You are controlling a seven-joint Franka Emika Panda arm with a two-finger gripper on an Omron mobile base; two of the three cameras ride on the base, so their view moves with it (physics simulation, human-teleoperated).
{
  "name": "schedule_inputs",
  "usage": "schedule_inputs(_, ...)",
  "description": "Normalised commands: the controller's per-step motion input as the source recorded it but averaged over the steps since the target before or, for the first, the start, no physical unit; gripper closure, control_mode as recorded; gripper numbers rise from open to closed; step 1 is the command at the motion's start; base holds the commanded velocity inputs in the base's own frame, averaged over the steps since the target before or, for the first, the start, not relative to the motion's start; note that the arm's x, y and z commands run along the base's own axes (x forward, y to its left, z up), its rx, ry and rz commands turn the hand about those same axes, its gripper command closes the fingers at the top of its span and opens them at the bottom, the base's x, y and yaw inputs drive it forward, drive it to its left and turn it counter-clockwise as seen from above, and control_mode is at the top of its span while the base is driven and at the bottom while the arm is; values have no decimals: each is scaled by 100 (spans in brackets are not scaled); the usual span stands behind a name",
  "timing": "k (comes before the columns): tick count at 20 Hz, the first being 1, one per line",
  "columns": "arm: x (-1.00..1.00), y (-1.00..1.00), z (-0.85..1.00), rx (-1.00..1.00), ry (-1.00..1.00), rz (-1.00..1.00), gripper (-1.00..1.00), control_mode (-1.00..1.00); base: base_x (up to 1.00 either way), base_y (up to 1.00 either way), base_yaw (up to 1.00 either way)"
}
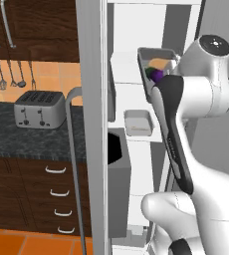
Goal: Take the meat container that has the shrimp and place it on the second highest rack of the freezer. Then take the vegetable container that has the eggplant and squash and place it on the highest rack of the freezer.
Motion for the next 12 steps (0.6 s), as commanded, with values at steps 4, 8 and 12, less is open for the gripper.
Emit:
schedule_inputs(4,65,0,26,0,0,-3,100,-100,0,0,0)
schedule_inputs(8,58,0,27,0,2,-4,100,-100,0,0,0)
schedule_inputs(12,62,0,3,0,5,-1,100,-100,0,0,0)
